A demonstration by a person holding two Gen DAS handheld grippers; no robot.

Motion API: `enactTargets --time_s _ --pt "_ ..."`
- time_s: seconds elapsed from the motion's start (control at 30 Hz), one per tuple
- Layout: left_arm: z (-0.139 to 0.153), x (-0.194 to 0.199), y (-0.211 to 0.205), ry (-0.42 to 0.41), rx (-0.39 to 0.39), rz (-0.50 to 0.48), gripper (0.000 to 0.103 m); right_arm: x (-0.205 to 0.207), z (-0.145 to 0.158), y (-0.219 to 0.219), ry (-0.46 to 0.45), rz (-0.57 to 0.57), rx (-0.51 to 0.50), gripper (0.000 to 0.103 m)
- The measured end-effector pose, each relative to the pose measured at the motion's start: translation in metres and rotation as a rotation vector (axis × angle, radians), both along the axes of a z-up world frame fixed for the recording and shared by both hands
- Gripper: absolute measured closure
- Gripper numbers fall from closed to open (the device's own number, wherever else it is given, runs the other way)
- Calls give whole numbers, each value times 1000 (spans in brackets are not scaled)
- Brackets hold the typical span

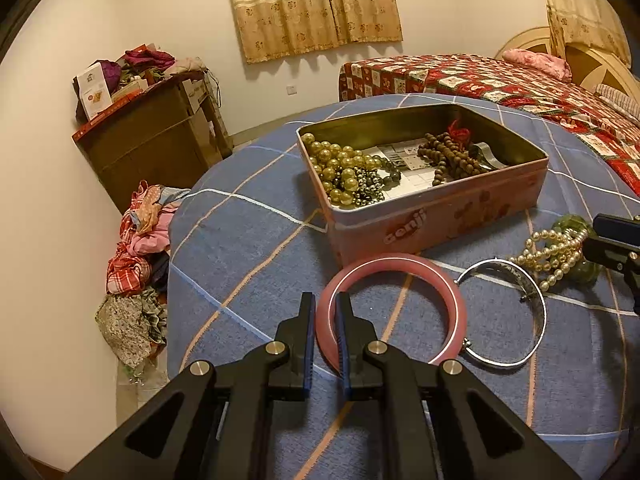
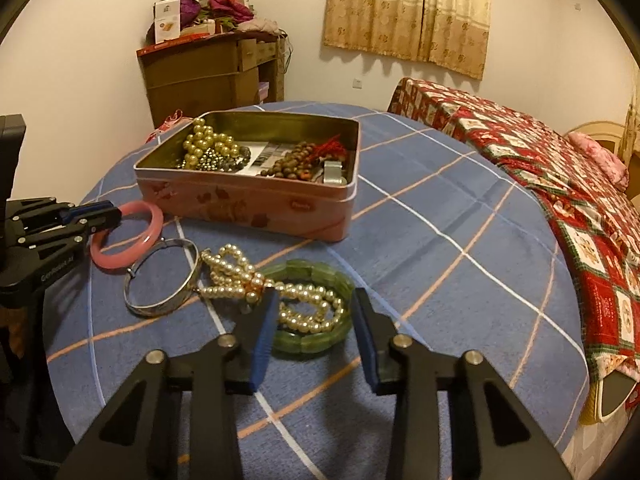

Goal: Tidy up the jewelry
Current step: 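Close the left tool on the pink bangle rim while the right tool grasps the white pearl necklace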

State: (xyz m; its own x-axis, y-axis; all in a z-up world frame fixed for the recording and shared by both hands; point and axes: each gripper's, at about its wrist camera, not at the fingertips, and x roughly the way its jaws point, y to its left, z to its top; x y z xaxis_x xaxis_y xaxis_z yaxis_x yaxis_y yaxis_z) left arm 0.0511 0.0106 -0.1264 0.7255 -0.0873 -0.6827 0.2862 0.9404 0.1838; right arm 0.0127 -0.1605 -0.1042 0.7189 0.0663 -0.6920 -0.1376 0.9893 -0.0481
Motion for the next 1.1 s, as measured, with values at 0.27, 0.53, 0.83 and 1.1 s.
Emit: enactTargets --time_s 0.27,0.53,0.83,1.1 --pt "0 -2 -2 0 -5 -7 94 1 -1 -3 0 -21 5 95" --pt "6 -3 1 -3 -32 -4 94 0 6 -4 -15 -32 49 80" --pt "10 -1 14 -9 -24 30 94 7 12 20 -17 52 31 55" --pt "7 5 25 8 -41 55 94 16 -1 27 45 97 -6 75"
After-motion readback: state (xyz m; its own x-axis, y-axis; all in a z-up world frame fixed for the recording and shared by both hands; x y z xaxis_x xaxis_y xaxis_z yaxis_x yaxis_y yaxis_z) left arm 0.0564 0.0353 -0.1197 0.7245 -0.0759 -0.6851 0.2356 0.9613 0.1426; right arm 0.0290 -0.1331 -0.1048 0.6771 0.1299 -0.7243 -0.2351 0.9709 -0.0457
